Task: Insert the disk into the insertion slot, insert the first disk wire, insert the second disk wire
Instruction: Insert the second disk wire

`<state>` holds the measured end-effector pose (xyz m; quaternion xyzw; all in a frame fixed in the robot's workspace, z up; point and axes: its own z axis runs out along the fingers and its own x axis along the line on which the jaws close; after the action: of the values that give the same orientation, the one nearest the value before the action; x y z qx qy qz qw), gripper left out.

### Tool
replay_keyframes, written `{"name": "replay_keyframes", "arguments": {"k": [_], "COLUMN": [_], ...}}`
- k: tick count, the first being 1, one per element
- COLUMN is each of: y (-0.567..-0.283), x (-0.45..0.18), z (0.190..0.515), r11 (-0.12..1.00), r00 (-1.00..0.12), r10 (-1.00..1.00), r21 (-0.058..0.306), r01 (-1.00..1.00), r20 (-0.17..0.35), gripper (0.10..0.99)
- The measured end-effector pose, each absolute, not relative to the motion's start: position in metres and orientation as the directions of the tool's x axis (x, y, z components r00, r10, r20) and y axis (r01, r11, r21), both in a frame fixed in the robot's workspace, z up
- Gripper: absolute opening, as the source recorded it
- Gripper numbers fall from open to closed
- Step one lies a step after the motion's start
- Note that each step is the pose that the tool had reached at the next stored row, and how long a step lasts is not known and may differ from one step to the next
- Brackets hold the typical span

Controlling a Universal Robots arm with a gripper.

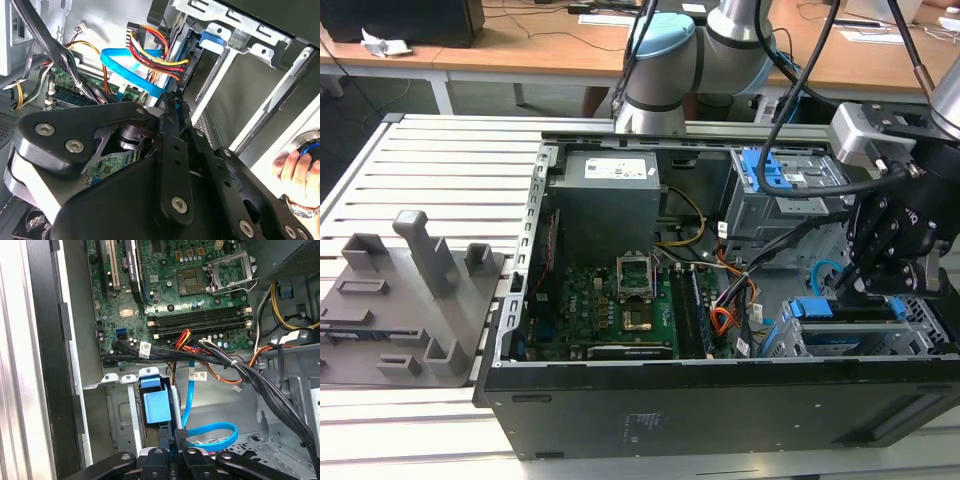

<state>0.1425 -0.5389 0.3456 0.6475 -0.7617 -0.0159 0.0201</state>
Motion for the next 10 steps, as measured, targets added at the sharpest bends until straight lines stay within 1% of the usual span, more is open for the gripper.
{"name": "replay_keyframes", "arguments": {"k": [10], "y": [-0.5387], "x": [0.1471], "z": [0.3423], "r11": [0.137], "r00": [-0.137], "r10": [-0.991], "r21": [0.051], "r01": [-0.989], "r20": [0.003], "gripper": [0.161]}}
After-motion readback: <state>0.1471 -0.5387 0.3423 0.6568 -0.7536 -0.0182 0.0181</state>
